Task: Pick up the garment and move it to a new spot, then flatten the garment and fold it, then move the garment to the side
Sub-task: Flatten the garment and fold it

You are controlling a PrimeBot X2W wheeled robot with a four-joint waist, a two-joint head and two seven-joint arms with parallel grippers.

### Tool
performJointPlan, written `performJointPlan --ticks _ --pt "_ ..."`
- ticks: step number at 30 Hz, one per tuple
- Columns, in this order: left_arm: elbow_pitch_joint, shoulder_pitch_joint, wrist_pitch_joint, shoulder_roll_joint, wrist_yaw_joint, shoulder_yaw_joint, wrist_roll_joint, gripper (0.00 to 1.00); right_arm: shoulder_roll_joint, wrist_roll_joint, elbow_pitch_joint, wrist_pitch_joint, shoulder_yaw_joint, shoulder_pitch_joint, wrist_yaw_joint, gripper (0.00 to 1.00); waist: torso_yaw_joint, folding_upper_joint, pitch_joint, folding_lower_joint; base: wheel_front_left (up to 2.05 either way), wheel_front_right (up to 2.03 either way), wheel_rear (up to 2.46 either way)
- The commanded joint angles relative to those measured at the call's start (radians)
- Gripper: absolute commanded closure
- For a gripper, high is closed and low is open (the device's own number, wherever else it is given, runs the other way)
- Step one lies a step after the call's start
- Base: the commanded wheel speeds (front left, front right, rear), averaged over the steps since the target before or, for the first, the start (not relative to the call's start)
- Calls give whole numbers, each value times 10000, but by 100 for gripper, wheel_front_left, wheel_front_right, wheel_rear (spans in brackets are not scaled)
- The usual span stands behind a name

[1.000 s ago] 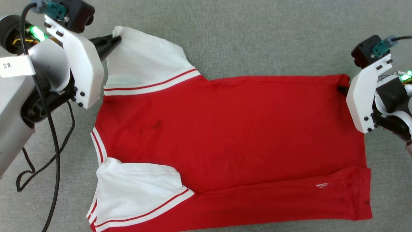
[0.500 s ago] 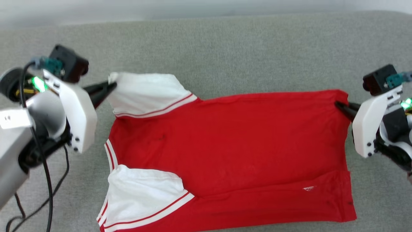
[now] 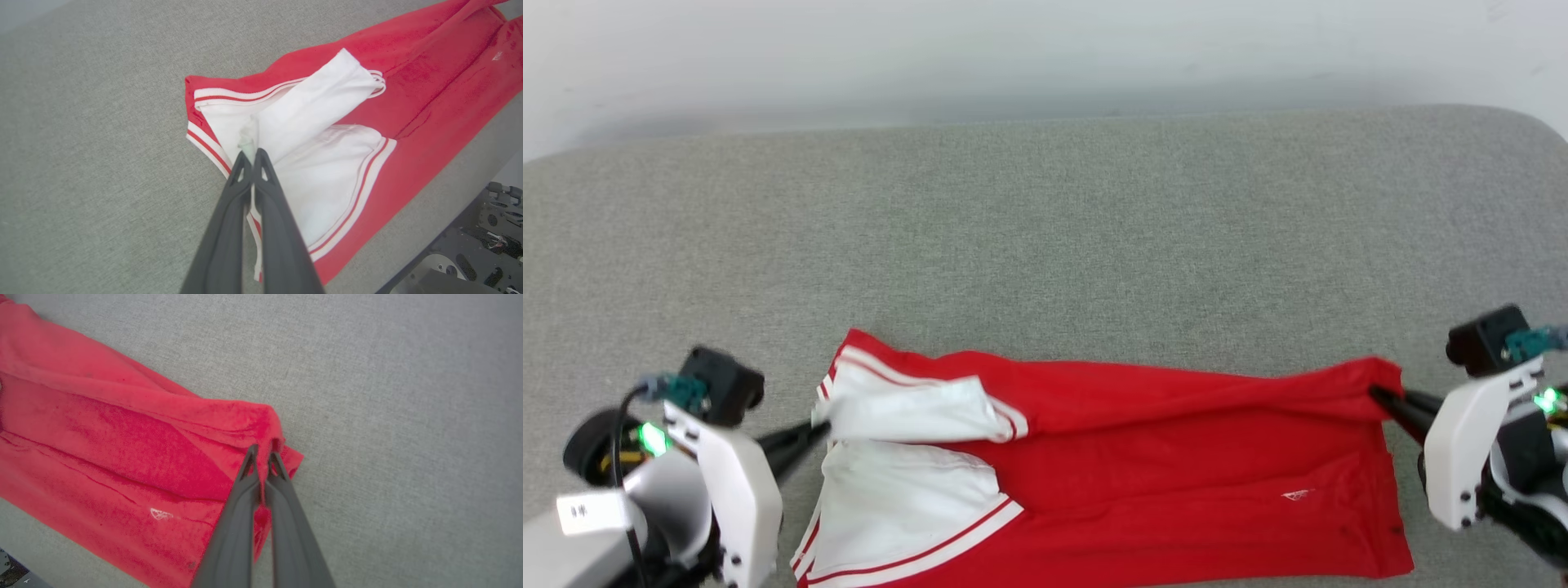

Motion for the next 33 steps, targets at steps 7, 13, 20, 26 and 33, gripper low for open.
performJointPlan --ticks 7,13,20,26,33 --pt "-358 1519 -767 85 536 -280 -603 100 51 79 -808 239 -580 1667 -15 100 145 0 -226 1 0 0 0" --pt "-118 2158 -1095 -207 625 -511 -840 100 211 31 -991 595 -876 2542 -15 100 211 0 -81 1 0 0 0" --pt "758 2293 -1215 -872 346 -695 -1024 100 437 -211 -400 723 -841 2841 -17 100 277 0 195 1 0 0 0" --pt "1382 2241 -1657 -1258 337 -550 -985 0 709 -323 -152 308 -944 2768 -17 0 335 0 59 1 0 0 0" --pt "1041 2489 -3065 -1154 953 52 -836 0 571 -552 -1109 -249 -1459 2863 -15 0 357 0 -316 1 0 0 0"
